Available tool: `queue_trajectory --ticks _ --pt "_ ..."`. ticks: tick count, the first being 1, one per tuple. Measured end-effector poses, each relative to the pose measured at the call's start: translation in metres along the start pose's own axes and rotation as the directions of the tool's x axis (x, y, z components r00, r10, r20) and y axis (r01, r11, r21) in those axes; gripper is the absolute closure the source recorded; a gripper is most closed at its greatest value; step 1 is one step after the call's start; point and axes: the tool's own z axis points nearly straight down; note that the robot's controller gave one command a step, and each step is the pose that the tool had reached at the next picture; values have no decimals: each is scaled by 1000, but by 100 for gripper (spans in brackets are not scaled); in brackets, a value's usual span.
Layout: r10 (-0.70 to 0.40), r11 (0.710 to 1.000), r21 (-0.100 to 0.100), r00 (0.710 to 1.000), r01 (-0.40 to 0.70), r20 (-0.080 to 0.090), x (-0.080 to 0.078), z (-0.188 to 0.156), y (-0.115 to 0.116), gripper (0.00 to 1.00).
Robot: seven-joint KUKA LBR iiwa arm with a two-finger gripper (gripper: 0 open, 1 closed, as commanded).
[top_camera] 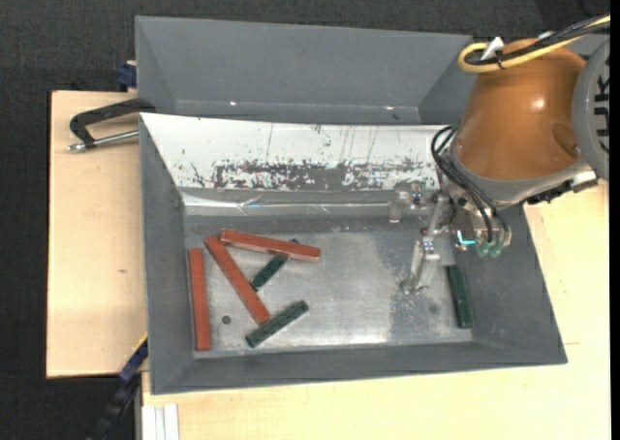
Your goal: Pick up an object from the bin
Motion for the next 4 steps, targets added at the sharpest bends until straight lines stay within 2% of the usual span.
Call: queue_trajectory --ticks 1,2,3,4 --pt "0 1000 0 1000 0 2 0 -1 0 0" --pt "-82 997 1 997 82 5 -13 38 31 0" --pt "-292 957 1 957 292 5 -16 97 51 0" --pt "-413 911 0 911 413 2 -31 135 66 0"
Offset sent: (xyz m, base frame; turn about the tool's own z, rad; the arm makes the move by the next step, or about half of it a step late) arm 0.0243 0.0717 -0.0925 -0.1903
